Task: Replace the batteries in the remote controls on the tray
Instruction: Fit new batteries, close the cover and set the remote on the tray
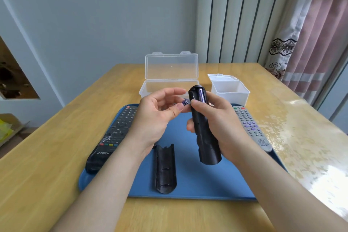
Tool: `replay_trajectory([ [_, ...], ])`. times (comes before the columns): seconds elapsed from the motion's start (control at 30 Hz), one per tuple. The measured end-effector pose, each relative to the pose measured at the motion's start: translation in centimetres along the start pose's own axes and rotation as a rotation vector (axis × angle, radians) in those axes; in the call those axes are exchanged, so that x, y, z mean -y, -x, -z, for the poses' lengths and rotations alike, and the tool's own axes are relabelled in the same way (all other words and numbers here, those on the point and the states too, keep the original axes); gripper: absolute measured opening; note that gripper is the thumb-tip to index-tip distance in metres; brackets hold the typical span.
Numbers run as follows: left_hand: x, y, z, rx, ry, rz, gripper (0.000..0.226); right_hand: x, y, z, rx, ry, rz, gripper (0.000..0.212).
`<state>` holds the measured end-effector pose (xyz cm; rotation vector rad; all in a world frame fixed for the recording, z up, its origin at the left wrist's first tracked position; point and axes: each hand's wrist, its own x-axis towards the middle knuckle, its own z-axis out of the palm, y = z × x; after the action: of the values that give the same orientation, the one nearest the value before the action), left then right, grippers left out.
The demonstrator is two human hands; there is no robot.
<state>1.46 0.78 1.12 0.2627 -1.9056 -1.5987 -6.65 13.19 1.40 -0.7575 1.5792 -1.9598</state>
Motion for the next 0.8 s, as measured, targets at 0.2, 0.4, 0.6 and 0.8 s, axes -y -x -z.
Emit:
replay_trajectory([
  [0.2, 0.0, 0.0, -0.5, -0.043, -0.129, -0.064, 0.030, -0.1, -0.1, 0.0, -0.060, 0.031, 0.045, 0.014],
  [0.4, -0.2, -0.1, -0.7, -0.187, -0.127, -0.115, 0.022, 0.1, -0.3, 0.4, -0.052, -0.174, -0.024, 0.026],
  [0.6, -0.6, 0.1, -1.3, -0.265, -0.014, -0.175, 0.029, -0.2, -0.4, 0.2, 0.016, -0.244, -0.046, 0.026],
  [0.8, -0.3, 0.5, -1.5, -0.314, -0.088, -0.218, 0.026, -0.6, -0.1, -0.2, -0.031, -0.068, 0.029, 0.029],
])
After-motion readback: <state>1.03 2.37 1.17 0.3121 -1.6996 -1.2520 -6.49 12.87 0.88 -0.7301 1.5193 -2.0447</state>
